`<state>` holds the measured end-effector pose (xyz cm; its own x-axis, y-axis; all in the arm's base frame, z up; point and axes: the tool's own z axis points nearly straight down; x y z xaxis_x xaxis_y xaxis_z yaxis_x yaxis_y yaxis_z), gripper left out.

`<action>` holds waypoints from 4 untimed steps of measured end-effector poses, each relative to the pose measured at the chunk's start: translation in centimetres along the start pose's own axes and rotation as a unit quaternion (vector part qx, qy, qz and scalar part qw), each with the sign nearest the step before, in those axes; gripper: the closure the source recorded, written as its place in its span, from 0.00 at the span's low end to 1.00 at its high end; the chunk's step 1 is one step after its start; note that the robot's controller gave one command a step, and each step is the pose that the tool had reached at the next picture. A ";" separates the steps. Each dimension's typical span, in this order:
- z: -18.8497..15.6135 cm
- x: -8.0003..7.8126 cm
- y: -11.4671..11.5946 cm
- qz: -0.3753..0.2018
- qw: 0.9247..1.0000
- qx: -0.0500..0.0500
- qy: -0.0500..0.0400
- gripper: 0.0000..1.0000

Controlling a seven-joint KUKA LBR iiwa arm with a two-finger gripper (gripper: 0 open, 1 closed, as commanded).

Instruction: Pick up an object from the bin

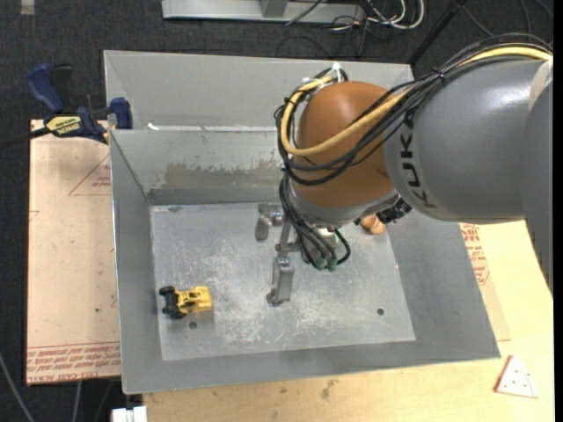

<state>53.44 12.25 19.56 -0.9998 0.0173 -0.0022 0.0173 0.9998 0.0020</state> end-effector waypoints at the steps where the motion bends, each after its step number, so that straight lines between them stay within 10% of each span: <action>1: 0.0 0.0 0.0 0.000 1.000 0.000 0.000 0.00; 2: 3.4 -1.3 4.0 -0.021 1.000 0.000 -0.004 0.00; 4: 7.4 3.5 8.3 -0.073 0.997 0.001 0.002 0.00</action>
Offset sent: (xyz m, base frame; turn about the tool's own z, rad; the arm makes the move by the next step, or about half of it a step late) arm 0.0279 0.1059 -0.0960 -0.1113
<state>50.14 20.61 12.17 -0.9916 -0.1290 0.0012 -0.1290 0.9916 -0.0007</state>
